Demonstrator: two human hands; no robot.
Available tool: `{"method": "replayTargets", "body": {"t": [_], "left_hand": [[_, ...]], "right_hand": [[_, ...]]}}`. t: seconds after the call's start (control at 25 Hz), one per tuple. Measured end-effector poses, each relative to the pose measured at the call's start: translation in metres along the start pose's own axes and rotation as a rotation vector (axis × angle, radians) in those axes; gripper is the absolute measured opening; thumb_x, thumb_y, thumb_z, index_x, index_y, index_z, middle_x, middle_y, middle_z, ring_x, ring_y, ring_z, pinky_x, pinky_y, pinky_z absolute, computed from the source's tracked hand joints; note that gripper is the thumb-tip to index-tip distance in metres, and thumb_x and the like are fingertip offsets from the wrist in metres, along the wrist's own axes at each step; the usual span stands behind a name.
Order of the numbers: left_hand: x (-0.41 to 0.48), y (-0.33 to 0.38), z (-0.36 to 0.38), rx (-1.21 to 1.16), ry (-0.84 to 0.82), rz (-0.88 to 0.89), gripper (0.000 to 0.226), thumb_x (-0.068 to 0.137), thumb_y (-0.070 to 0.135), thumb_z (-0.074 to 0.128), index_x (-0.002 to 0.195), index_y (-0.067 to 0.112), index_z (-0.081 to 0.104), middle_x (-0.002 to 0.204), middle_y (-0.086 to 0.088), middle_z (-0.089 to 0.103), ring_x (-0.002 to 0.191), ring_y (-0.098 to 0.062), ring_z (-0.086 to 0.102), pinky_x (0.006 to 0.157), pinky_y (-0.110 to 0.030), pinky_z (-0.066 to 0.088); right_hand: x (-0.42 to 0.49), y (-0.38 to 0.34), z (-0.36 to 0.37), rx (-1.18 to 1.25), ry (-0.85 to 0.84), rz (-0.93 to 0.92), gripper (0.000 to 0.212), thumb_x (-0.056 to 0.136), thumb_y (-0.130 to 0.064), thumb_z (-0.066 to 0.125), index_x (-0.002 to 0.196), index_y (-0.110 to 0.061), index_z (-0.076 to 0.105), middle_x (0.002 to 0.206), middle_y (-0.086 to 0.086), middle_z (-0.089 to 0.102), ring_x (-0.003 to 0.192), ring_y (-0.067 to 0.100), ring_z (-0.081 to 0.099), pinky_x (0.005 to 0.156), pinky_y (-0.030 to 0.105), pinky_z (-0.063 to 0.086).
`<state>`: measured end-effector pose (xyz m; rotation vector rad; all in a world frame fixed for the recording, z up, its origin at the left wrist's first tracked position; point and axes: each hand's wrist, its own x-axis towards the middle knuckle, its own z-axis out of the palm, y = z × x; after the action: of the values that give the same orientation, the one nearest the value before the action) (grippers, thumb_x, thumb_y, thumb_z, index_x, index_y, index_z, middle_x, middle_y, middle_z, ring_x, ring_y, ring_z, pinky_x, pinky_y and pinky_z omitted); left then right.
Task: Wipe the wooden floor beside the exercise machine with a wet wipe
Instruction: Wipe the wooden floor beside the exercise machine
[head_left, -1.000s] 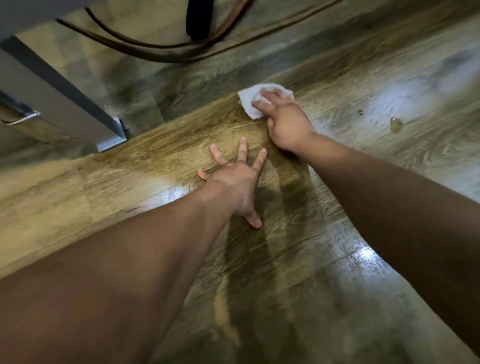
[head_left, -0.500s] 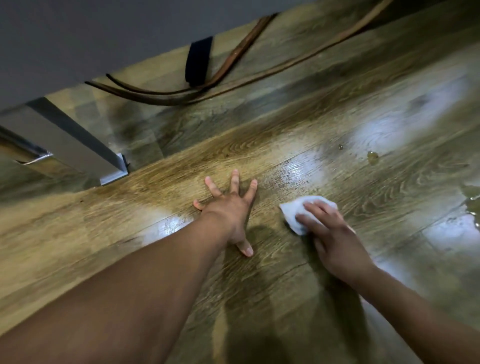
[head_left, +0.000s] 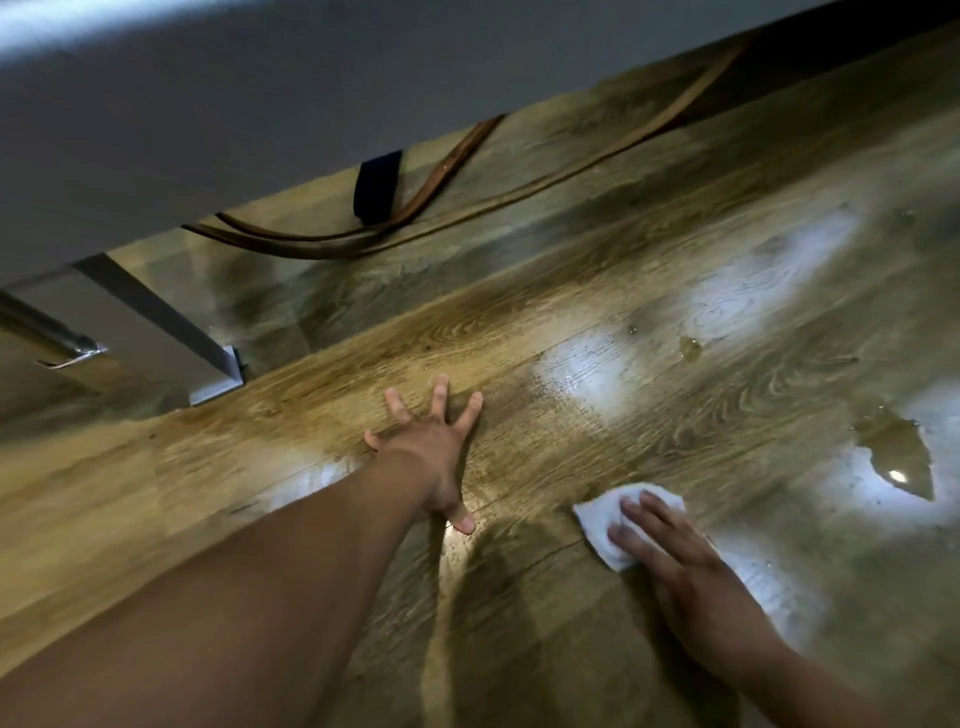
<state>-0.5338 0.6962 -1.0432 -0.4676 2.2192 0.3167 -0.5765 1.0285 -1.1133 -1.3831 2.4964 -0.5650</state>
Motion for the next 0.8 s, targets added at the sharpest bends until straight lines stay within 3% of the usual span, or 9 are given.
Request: {"method": "replayTargets", "body": {"t": [0.12,0.28,0.4,0.48,0.56,0.68,0.8], "left_hand": [[0.004,0.002,-0.001,0.012,-0.001,0.0,0.15,0.054,0.048,0.092,0.145,0.045,-0.028,0.144,0.002,-0.052,0.133,-0.058,-0.031,0.101,-0.081,0.02],[0.001,0.006,-0.007,0.028,-0.039,-0.022,0.15,0.053,0.048,0.092,0.144,0.045,-0.028,0.143,0.001,-0.054,0.133,-0.058,-0.03,0.101,-0.08,0.02],[-0.009,0.015,-0.005,0.059,0.008,-0.011,0.146,0.059,0.043,0.091,0.148,0.04,-0.025,0.15,-0.001,-0.045,0.138,-0.057,-0.023,0.105,-0.077,0.02],[-0.02,0.044,0.014,0.131,0.028,0.1,0.137,0.067,0.043,0.087,0.152,0.032,-0.02,0.154,-0.003,-0.04,0.14,-0.054,-0.023,0.106,-0.076,0.018],[-0.029,0.082,0.044,0.173,-0.007,0.201,0.141,0.064,0.056,0.083,0.152,0.024,-0.022,0.152,-0.009,-0.042,0.136,-0.057,-0.029,0.106,-0.078,0.013],[-0.03,0.104,0.067,0.194,0.041,0.176,0.152,0.058,0.065,0.082,0.147,0.016,-0.031,0.146,-0.019,-0.048,0.129,-0.063,-0.032,0.103,-0.082,0.008],[-0.025,0.098,0.069,0.177,0.067,0.185,0.154,0.055,0.067,0.082,0.147,0.019,-0.032,0.146,-0.016,-0.048,0.13,-0.06,-0.033,0.104,-0.08,0.006]], "right_hand": [[-0.015,0.0,-0.002,0.012,0.024,0.06,0.056,0.087,-0.01,0.037,0.139,-0.029,0.047,0.148,0.005,0.049,0.148,0.016,0.025,0.12,0.029,0.021],[0.077,-0.01,0.005,0.018,0.059,0.065,0.055,0.084,-0.02,0.034,0.136,-0.024,0.051,0.147,0.011,0.05,0.143,0.029,0.032,0.116,0.05,0.031],[0.13,-0.015,0.002,0.007,-0.034,0.158,0.062,0.083,-0.019,0.03,0.141,-0.021,0.051,0.156,0.009,0.037,0.149,0.03,0.023,0.121,0.052,0.018],[0.099,-0.018,0.008,-0.003,0.007,0.143,0.06,0.082,-0.013,0.037,0.14,-0.021,0.052,0.154,0.009,0.04,0.148,0.029,0.027,0.122,0.049,0.02],[0.021,-0.028,0.016,-0.02,0.049,0.087,0.058,0.083,-0.012,0.042,0.139,-0.025,0.048,0.151,0.006,0.046,0.145,0.026,0.031,0.118,0.043,0.03],[-0.078,-0.03,0.009,-0.072,-0.045,-0.03,0.051,0.097,-0.013,0.033,0.144,-0.03,0.041,0.154,0.0,0.04,0.145,0.021,0.031,0.111,0.041,0.035],[-0.076,0.015,-0.014,-0.08,-0.04,-0.053,0.043,0.099,-0.023,0.038,0.141,-0.024,0.049,0.151,0.006,0.046,0.143,0.026,0.037,0.107,0.046,0.044]]}}
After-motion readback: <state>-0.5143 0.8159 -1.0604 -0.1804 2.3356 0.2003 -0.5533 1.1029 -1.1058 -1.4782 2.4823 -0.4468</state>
